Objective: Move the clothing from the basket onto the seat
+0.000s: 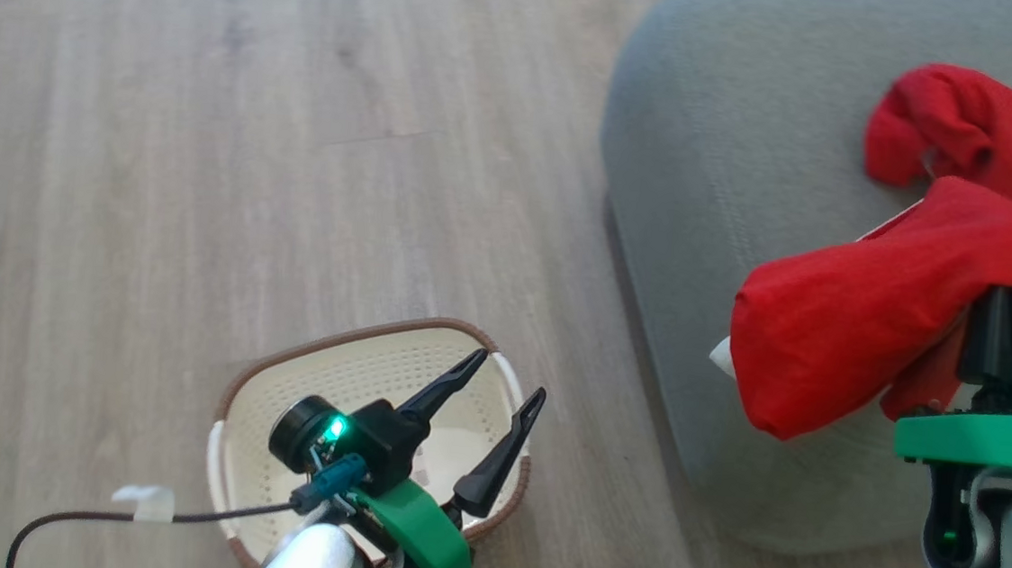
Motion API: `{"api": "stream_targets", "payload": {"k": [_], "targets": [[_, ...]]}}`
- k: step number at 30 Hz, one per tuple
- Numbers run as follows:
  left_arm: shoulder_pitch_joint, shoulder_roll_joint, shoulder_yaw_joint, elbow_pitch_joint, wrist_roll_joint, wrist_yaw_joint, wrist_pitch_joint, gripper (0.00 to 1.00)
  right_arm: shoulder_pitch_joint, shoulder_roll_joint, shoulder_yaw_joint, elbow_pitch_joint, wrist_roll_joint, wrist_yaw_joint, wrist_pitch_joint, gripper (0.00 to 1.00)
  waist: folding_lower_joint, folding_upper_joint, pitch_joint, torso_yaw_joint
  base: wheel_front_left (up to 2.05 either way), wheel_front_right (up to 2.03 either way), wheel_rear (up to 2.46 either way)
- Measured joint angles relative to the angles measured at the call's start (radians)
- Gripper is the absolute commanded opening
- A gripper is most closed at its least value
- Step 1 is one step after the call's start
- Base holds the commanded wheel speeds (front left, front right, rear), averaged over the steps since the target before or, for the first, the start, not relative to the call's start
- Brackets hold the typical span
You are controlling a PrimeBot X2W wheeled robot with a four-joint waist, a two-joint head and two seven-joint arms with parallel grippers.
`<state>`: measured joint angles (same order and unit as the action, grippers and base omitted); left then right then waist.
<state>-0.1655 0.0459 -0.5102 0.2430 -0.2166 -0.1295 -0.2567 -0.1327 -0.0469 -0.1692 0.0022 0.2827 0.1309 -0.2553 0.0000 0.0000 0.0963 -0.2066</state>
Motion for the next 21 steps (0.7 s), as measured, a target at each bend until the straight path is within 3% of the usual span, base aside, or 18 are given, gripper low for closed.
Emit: {"api": "stream_targets", "payload": {"k": [21], "targets": [[-0.002, 0.002, -0.005, -0.058, 0.014, 0.0, 0.0, 1.0, 0.005, 0.001, -0.023, -0.062, -0.042, 0.0, 0.0, 0.0, 0.0, 0.0, 0.02, -0.268, 0.0, 0.0, 0.0]]}}
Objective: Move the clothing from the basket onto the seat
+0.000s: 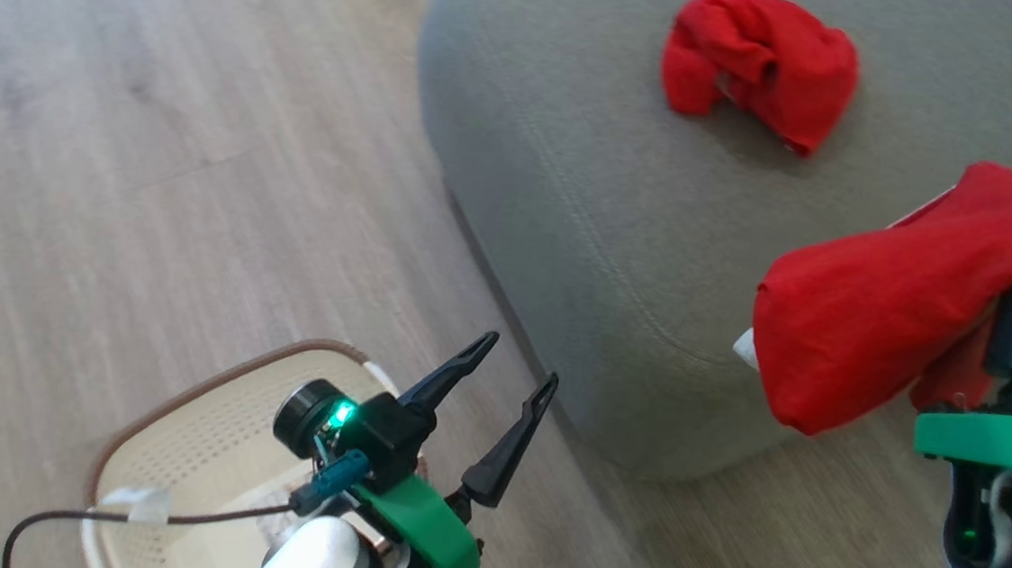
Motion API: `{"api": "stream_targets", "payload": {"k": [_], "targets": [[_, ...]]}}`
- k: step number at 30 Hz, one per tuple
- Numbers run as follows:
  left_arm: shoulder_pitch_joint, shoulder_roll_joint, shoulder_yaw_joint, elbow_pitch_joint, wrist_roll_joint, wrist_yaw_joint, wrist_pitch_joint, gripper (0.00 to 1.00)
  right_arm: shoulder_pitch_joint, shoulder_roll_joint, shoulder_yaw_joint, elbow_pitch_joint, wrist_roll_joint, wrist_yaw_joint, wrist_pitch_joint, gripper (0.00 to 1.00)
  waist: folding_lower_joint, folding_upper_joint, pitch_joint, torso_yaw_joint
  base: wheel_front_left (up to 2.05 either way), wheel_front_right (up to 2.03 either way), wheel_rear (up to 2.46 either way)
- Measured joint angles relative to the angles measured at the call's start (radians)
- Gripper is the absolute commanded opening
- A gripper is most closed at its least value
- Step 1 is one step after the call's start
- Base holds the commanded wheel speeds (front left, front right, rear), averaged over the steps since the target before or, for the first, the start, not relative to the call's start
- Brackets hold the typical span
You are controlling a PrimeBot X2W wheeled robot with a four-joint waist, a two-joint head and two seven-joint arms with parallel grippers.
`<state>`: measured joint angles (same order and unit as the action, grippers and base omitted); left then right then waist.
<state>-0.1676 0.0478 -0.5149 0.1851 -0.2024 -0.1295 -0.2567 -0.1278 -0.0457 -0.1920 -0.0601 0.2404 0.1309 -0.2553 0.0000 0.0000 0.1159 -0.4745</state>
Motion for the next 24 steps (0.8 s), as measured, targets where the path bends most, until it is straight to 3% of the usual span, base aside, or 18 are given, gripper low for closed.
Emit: {"api": "stream_targets", "payload": {"k": [8, 24], "targets": [[-0.036, 0.002, -0.035, -0.015, 0.001, 0.0, 0.0, 1.0, 0.047, 0.005, -0.066, -0.046, 0.0, 0.0, 0.0, 0.0, 0.0001, 0.0, 0.032, -0.054, 0.0, 0.0, 0.0], [-0.067, 0.006, -0.078, -0.014, -0.018, 0.0, 0.0, 1.0, 0.06, 0.006, -0.122, -0.076, 0.013, 0.0, 0.0, 0.0, 0.0001, 0.0, 0.04, -0.058, 0.0, 0.0, 0.0]]}}
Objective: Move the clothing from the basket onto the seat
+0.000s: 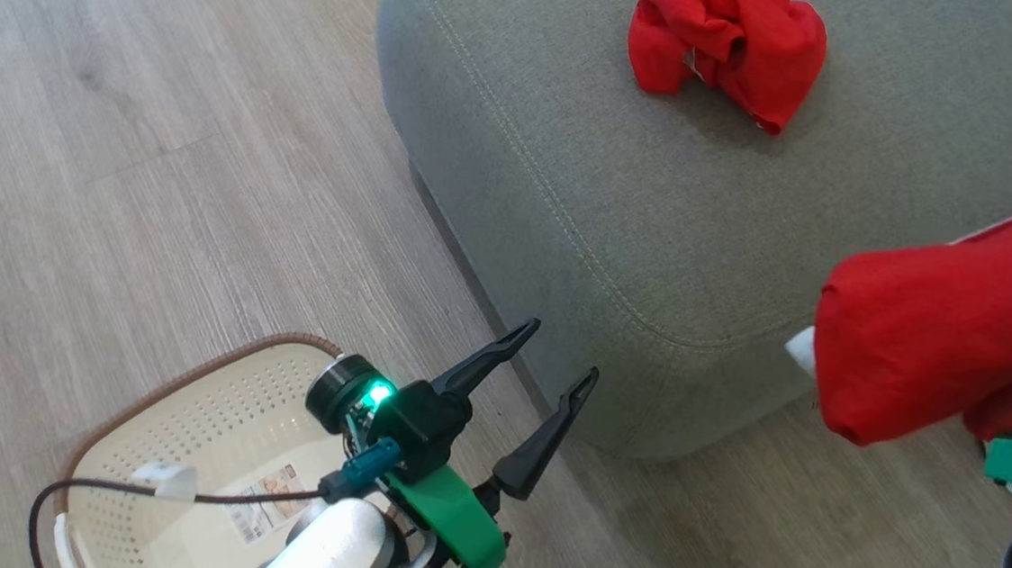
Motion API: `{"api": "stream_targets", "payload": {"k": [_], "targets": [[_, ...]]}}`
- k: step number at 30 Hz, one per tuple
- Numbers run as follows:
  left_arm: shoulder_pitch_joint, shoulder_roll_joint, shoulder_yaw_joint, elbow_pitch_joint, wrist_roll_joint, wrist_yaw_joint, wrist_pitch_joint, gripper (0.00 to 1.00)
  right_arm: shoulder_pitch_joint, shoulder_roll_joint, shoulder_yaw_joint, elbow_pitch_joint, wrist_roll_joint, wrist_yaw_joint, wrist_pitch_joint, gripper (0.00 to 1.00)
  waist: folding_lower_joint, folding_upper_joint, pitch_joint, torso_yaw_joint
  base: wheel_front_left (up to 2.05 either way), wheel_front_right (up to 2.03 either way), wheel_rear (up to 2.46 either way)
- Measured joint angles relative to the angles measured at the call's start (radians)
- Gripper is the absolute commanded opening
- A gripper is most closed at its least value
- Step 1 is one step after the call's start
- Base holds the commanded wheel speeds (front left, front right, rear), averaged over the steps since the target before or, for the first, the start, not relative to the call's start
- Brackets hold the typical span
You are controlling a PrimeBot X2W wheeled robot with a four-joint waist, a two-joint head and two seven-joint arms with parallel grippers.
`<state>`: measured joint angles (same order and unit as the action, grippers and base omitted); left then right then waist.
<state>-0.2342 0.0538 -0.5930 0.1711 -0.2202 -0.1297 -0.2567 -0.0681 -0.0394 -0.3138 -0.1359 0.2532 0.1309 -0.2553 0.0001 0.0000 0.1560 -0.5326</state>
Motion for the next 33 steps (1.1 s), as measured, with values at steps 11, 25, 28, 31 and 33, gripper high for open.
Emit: {"api": "stream_targets", "payload": {"k": [11, 25, 28, 31, 33], "targets": [[0.0, 0.016, 0.01, 0.004, 0.006, 0.0, 0.0, 1.0, -0.114, 0.001, -0.053, 0.006, -0.081, 0.0, 0.0, 0.0, 0.0, 0.0, 0.027, 0.002, 0.0, 0.0, 0.0], [-0.058, 0.112, 0.033, -0.067, 0.028, 0.0, 0.0, 1.0, -0.467, -0.116, -0.137, 0.058, -0.075, 0.0, -0.001, 0.0, 0.0001, 0.0, 0.221, 0.022, 0.0, 0.0, 0.0], [-0.086, 0.143, 0.029, -0.075, 0.028, 0.0, 0.0, 1.0, -0.538, -0.158, -0.159, 0.124, -0.061, 0.0, -0.001, 0.0, 0.0002, 0.0, 0.275, 0.039, 0.0, 0.0, 0.0], [-0.117, 0.176, 0.008, -0.089, 0.028, 0.0, 0.0, 1.0, -0.621, -0.196, -0.188, 0.171, -0.046, 0.0, -0.002, 0.0, 0.0001, 0.0, 0.33, 0.058, 0.0, 0.0, 0.0], [-0.137, 0.192, 0.004, -0.101, 0.028, 0.0, 0.0, 1.0, -0.674, -0.223, -0.191, 0.212, -0.041, 0.0, -0.002, 0.0, 0.0001, 0.0, 0.367, 0.072, 0.0, 0.0, 0.0]]}}
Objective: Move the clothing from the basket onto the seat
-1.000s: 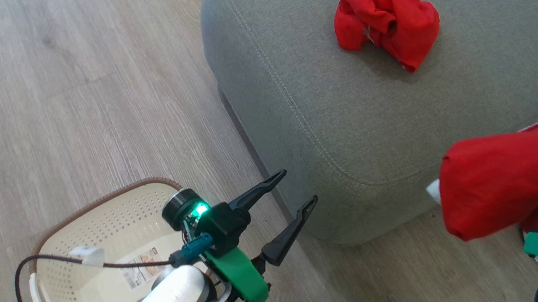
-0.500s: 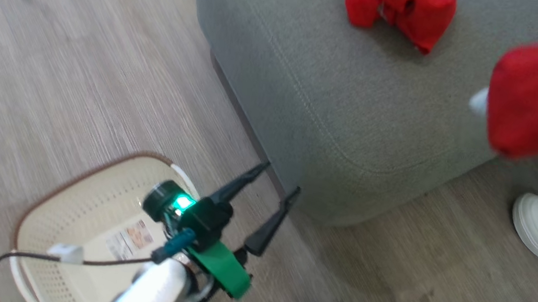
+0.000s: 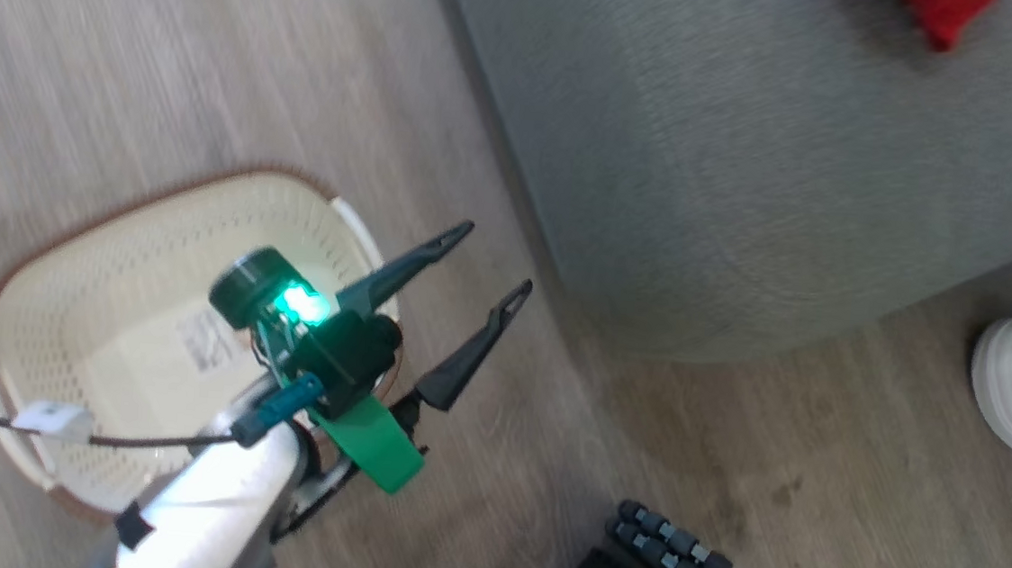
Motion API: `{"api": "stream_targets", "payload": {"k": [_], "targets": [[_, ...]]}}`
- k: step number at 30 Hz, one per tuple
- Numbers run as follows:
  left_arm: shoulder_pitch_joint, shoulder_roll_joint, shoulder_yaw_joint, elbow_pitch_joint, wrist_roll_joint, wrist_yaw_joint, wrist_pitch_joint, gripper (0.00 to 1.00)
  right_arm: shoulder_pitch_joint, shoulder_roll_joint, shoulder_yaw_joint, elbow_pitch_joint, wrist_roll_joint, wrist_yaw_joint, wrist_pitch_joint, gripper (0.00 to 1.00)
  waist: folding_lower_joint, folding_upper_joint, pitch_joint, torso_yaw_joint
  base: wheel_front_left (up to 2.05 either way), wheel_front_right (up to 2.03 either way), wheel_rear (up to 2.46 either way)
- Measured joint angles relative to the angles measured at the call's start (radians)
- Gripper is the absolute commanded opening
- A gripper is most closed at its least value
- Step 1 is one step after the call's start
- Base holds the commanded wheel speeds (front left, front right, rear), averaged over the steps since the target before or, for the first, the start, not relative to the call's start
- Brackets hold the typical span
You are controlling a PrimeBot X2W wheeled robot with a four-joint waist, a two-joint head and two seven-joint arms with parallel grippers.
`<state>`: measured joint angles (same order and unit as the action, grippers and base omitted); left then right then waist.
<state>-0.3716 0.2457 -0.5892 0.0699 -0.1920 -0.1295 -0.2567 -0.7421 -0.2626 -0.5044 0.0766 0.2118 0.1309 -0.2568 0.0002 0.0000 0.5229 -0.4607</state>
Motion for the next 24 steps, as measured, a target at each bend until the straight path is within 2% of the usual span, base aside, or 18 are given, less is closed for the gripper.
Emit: {"api": "stream_targets", "payload": {"k": [5, 12, 20, 24], "targets": [[-0.044, 0.037, -0.011, -0.021, -0.002, 0.0, 0.0, 1.0, -0.133, -0.086, -0.019, 0.145, 0.0, 0.0, 0.0, 0.0, 0.0001, 0.0, 0.09, 0.041, 0.0, 0.0, 0.0], [-0.08, 0.051, -0.02, -0.037, -0.003, 0.0, 0.0, 1.0, -0.322, -0.203, -0.042, 0.34, -0.037, 0.0, 0.0, 0.0, 0.0, 0.0, 0.183, 0.112, 0.0, 0.0, 0.0], [-0.125, 0.067, -0.021, -0.049, -0.003, 0.0, 0.0, 1.0, -0.403, -0.207, 0.002, 0.518, -0.122, 0.0, 0.0, 0.0, -0.0001, 0.0, 0.257, 0.177, 0.0, 0.0, 0.0], [-0.134, 0.068, -0.019, -0.05, -0.003, 0.0, 0.0, 1.0, -0.411, -0.167, 0.016, 0.555, -0.148, 0.0, 0.0, 0.0, -0.0001, 0.0, 0.278, 0.201, 0.0, 0.0, 0.0]]}}
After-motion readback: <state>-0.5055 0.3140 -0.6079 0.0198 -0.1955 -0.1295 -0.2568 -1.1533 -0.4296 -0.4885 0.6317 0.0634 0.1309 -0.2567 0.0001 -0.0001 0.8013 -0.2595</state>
